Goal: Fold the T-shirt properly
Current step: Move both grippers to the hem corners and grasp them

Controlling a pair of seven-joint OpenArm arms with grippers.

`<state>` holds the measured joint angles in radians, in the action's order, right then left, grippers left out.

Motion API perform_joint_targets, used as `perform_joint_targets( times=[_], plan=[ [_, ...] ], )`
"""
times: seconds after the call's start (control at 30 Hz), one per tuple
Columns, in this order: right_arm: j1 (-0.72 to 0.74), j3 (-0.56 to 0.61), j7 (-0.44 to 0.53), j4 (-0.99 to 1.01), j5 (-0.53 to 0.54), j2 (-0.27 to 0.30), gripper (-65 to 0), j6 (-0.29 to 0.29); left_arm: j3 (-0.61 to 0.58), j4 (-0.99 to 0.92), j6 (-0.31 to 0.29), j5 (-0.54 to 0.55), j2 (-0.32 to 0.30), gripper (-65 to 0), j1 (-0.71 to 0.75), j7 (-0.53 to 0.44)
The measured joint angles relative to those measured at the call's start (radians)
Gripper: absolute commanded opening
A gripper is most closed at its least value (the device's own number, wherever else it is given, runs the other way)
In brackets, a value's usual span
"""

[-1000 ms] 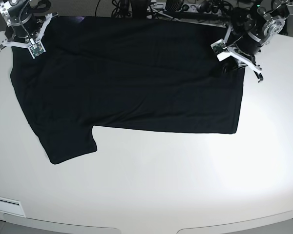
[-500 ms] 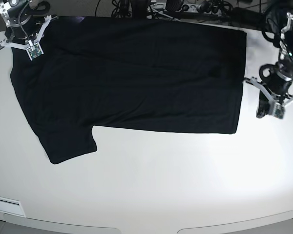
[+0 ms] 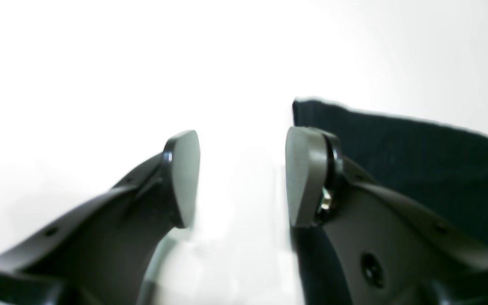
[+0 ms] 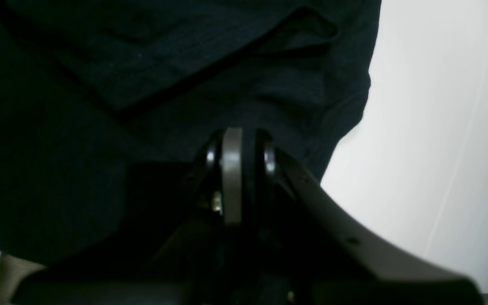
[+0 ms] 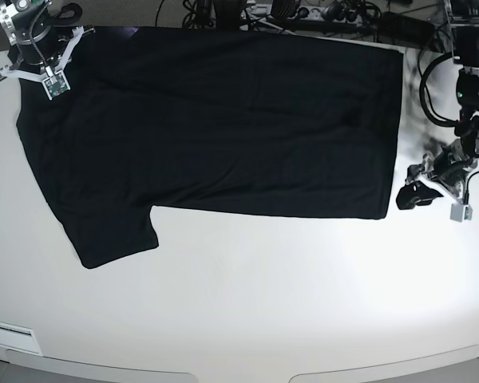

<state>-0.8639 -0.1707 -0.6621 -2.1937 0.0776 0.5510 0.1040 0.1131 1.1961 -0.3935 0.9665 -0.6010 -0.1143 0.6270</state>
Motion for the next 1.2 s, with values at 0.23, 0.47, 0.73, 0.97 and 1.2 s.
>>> perform_joint_targets(
  times=[0.23, 0.47, 0.73, 0.97, 1.2],
  plan=[
    [0.000, 0.000, 0.000, 0.000, 0.001, 0.000, -56.0, -0.001, -0.124, -0.057, -0.106, 0.114, 0.039, -30.8, -0.067, 0.046],
    [0.000, 0.000, 0.009, 0.000, 0.001, 0.000, -55.9, -0.001, -0.179, -0.052, -0.130, 0.130, 0.070, -38.1, -0.069, 0.049],
    [0.131, 0.000, 0.029, 0.000, 0.010, -0.002, -42.6, -0.045, -0.179, -0.053, -0.074, 0.106, 0.067, -65.0, -0.067, 0.062],
    [0.439, 0.003, 0.061, 0.034, 0.100, -0.007, -42.5, -0.063, -0.179, -0.052, -0.079, 0.092, 0.067, -65.0, -0.069, 0.063],
    [0.812, 0.002, -0.001, 0.488, 0.349, -0.013, -34.1, 0.066, -0.179, -0.049, -0.087, 0.047, 0.067, -65.0, -0.072, 0.073]
  ],
)
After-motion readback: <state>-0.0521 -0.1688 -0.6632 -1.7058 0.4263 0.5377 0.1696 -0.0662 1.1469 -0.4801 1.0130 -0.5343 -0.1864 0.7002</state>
